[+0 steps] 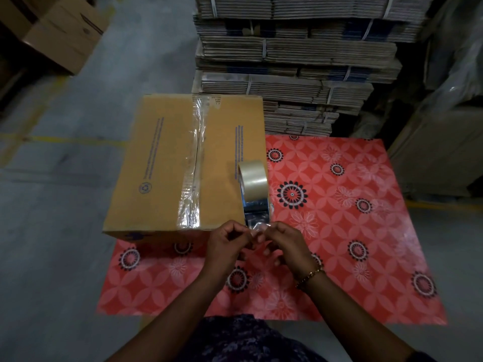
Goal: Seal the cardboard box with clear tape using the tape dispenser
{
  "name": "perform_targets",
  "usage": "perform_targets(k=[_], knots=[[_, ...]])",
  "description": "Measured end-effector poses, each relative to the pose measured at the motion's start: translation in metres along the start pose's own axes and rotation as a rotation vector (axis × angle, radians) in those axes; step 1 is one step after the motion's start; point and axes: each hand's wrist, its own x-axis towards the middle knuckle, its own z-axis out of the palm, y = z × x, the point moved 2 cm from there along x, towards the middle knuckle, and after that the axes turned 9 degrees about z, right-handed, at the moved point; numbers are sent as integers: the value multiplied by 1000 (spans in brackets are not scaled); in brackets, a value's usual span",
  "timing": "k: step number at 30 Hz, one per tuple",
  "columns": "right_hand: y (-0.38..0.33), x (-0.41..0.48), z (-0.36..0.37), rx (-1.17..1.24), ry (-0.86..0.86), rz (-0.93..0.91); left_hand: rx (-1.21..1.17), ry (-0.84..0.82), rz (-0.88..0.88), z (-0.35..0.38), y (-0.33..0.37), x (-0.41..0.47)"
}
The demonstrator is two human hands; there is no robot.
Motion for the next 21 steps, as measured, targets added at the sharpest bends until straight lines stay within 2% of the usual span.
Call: perform_targets(k=[11, 15, 21], knots=[[-1, 10, 2, -46, 95, -36, 5, 11, -25, -1, -7, -1], [-2, 10, 1, -59, 94, -58, -85, 75, -64, -1, -9, -3], [-3, 7, 0, -82, 92, -72, 4, 7, -149, 16, -4, -5]])
